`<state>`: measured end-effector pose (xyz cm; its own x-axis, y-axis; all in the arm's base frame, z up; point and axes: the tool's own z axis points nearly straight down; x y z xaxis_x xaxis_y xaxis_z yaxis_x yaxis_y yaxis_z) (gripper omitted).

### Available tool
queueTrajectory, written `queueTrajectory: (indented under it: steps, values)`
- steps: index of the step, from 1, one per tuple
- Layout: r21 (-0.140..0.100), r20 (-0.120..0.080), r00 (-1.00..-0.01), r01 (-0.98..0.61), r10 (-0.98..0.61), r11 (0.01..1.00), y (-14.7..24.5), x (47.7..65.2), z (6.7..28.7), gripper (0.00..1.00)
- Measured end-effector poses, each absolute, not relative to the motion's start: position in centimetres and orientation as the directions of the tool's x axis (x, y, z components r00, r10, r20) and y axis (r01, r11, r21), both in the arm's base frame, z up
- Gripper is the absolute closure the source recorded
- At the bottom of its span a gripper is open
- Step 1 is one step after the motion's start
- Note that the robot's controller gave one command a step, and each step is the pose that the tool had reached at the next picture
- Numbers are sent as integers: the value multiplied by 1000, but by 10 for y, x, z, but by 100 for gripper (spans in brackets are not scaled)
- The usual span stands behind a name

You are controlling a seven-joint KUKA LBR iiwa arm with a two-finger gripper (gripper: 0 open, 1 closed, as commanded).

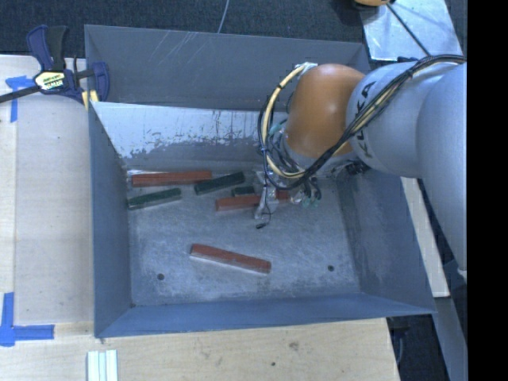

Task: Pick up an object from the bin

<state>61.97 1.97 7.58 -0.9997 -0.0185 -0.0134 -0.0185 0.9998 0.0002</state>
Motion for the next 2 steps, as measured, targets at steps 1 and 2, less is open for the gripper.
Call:
queueTrajectory:
  steps: [1, 2]
  values:
    - [0, -13, -1000, -19, -19, 1000, 20, 620, 76, 100]
    - [0, -4, -1000, -28, -28, 1000, 47, 621, 193, 100]
